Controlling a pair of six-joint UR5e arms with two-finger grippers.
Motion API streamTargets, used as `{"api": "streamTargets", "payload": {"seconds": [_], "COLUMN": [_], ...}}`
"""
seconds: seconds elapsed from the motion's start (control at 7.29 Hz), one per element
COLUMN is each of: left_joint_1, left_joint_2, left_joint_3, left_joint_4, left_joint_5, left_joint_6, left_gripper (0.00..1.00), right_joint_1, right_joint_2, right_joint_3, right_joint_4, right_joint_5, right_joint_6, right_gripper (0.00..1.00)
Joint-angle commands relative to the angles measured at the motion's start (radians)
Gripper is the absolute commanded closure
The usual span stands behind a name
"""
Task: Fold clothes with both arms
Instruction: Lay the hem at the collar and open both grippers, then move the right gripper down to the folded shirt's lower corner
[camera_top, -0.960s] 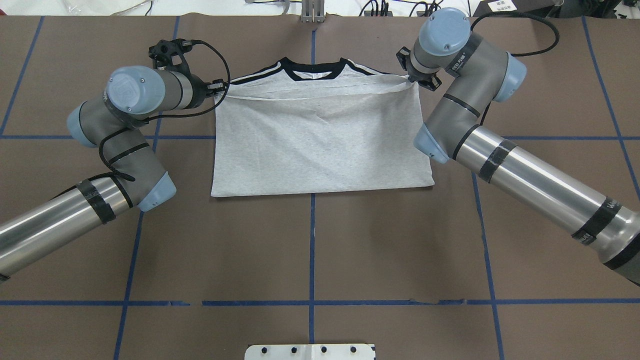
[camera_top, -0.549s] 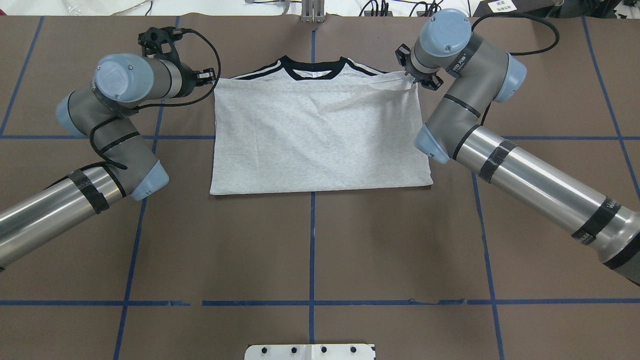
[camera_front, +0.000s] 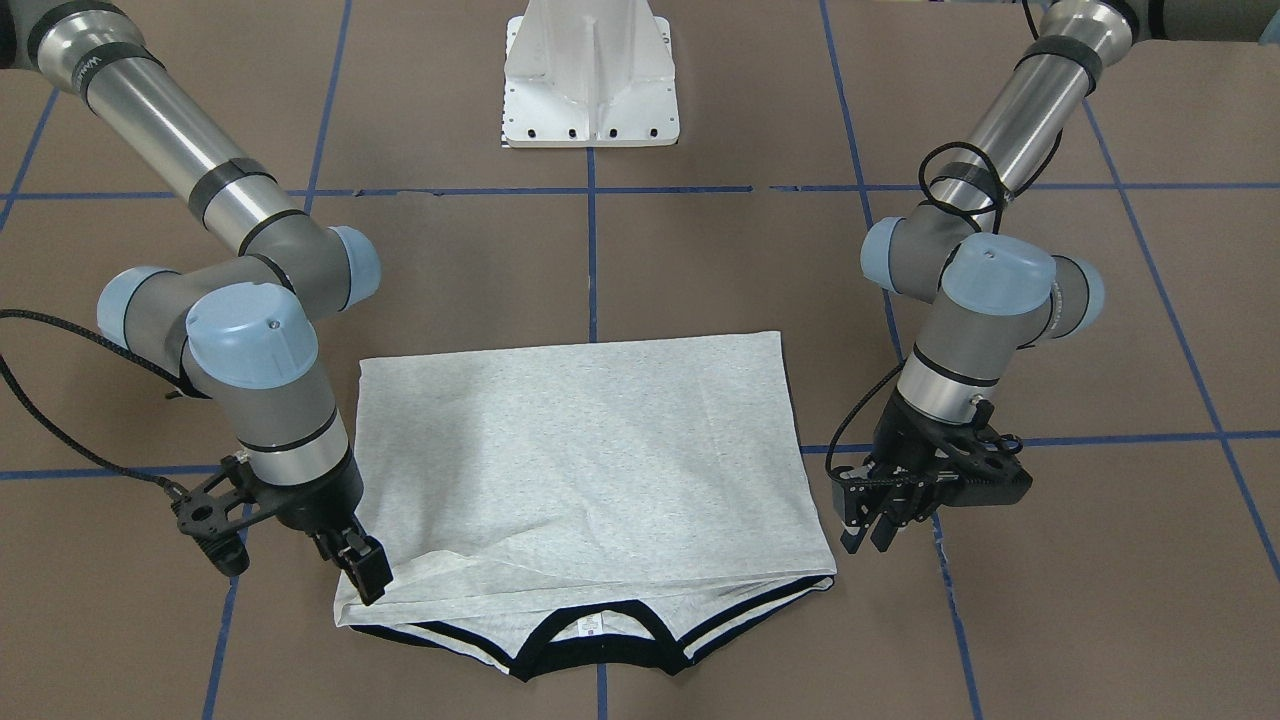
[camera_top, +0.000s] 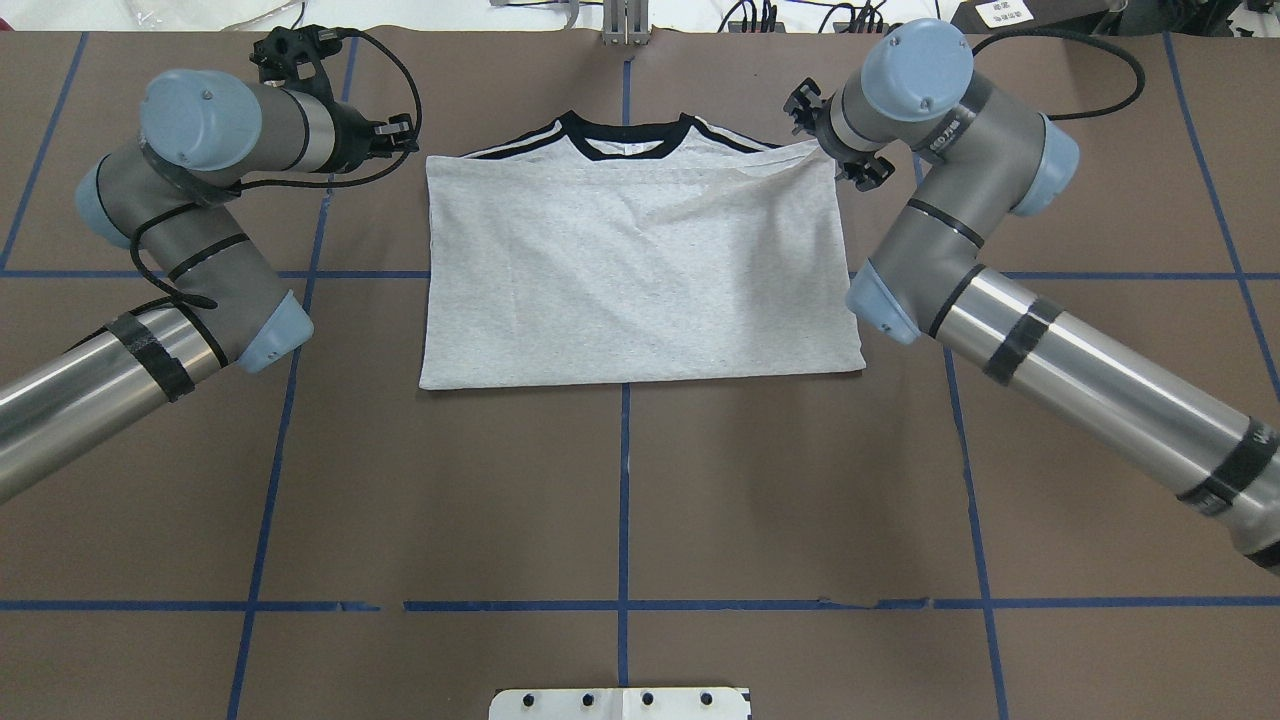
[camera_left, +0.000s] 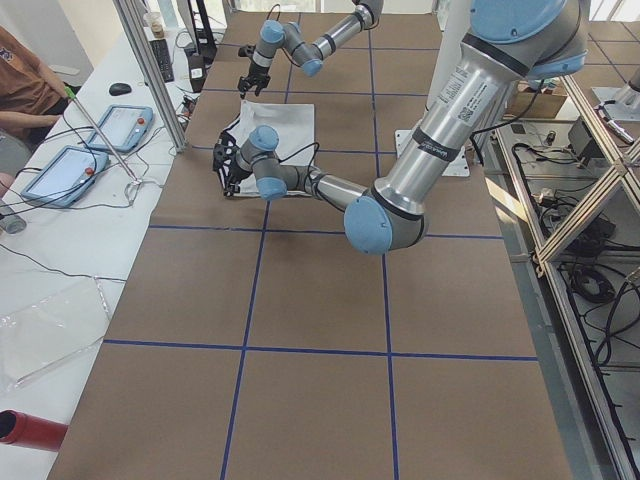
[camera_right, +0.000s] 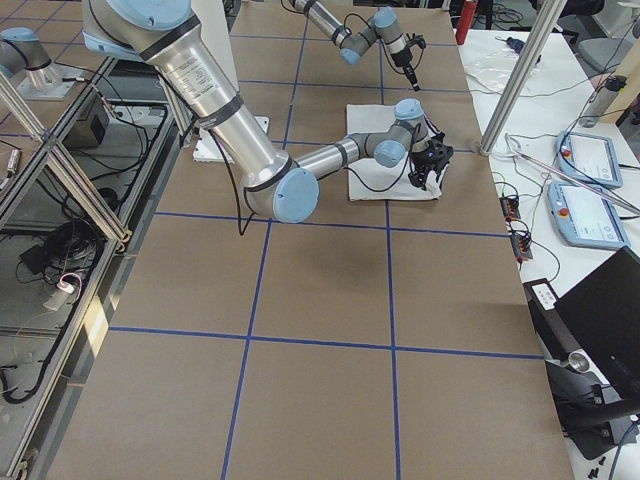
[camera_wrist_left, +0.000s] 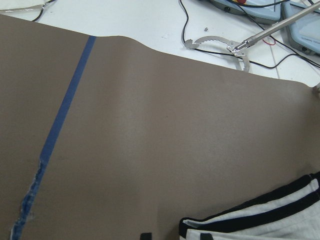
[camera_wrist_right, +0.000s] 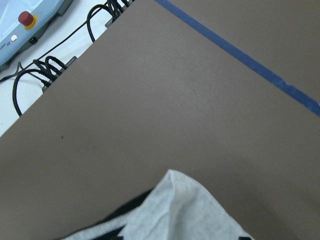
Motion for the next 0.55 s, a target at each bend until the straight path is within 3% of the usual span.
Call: {"api": "streamTargets", "payload": {"seconds": [0.0, 0.14, 0.41], "left_joint_1": [-0.004, -0.004, -0.004], "left_joint_2": [0.007, 0.007, 0.009], "left_joint_3": [-0.006, -0.006, -0.006], "left_joint_4": [-0.016, -0.016, -0.016], "left_joint_5": [-0.019, -0.019, -0.017], "left_joint_6": [0.0, 0.0, 0.0], "left_gripper": [0.54, 0.53, 0.53], "right_joint_1": [-0.085, -0.131, -0.181], "right_joint_2": [-0.21, -0.284, -0.35], "right_joint_3": [0.25, 0.332, 0.398], "right_joint_4": [0.0, 0.0, 0.0], "right_joint_5": [0.01, 0.005, 0.002], "right_joint_6": [0.119, 0.186, 0.214], "right_gripper": [0.19, 0.19, 0.18]}}
